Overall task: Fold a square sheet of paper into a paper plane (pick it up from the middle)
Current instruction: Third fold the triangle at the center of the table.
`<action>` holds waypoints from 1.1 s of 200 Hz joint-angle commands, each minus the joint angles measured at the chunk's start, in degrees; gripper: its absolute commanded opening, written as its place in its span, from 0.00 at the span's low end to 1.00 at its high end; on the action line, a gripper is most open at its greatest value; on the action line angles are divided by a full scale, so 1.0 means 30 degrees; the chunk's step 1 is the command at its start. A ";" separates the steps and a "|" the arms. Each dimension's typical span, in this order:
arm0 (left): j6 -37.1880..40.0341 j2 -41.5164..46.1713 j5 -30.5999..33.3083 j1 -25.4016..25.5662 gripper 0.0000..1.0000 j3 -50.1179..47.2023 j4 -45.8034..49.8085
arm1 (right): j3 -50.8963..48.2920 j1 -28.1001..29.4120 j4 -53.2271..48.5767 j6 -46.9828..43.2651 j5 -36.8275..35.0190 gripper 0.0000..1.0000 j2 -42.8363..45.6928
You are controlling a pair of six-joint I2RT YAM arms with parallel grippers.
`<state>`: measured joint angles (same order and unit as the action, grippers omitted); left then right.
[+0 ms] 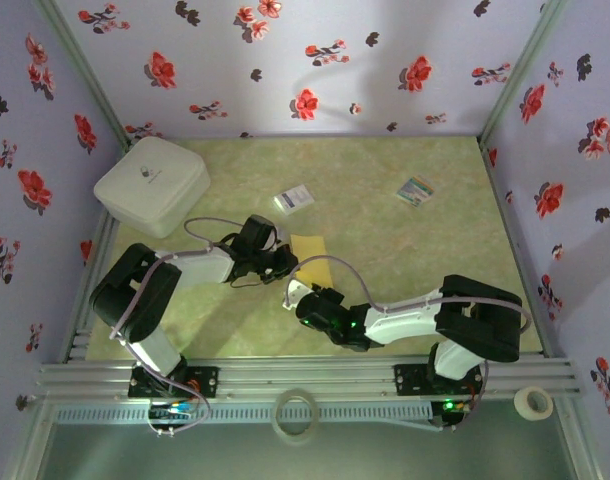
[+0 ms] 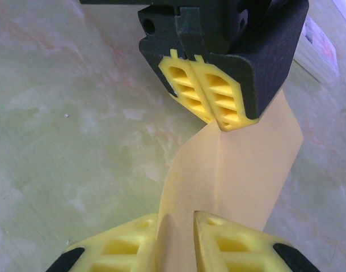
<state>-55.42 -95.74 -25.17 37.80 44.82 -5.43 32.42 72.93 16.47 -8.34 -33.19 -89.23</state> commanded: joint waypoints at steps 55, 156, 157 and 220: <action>0.0022 0.0475 -0.0292 -0.0149 0.05 -0.0157 0.0033 | -0.0082 0.0145 -0.0371 0.0834 0.0048 0.04 0.0430; 0.2081 0.2813 0.2587 -0.0586 0.32 0.0603 0.4398 | 0.0671 -0.3517 -0.3367 0.6563 1.0382 0.00 0.2221; 0.2074 0.2848 0.2617 -0.0588 0.32 0.0610 0.4408 | 0.0718 -0.3556 -0.3432 0.6590 1.0488 0.00 0.2198; 0.2380 0.3292 0.2698 -0.0703 0.29 0.0977 0.4477 | 0.1500 -0.4881 -0.3463 0.8519 1.5207 0.00 0.1267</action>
<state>-50.22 -86.91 -18.00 36.21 45.65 6.11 35.99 59.33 6.13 12.69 4.80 -84.58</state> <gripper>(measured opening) 0.301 0.058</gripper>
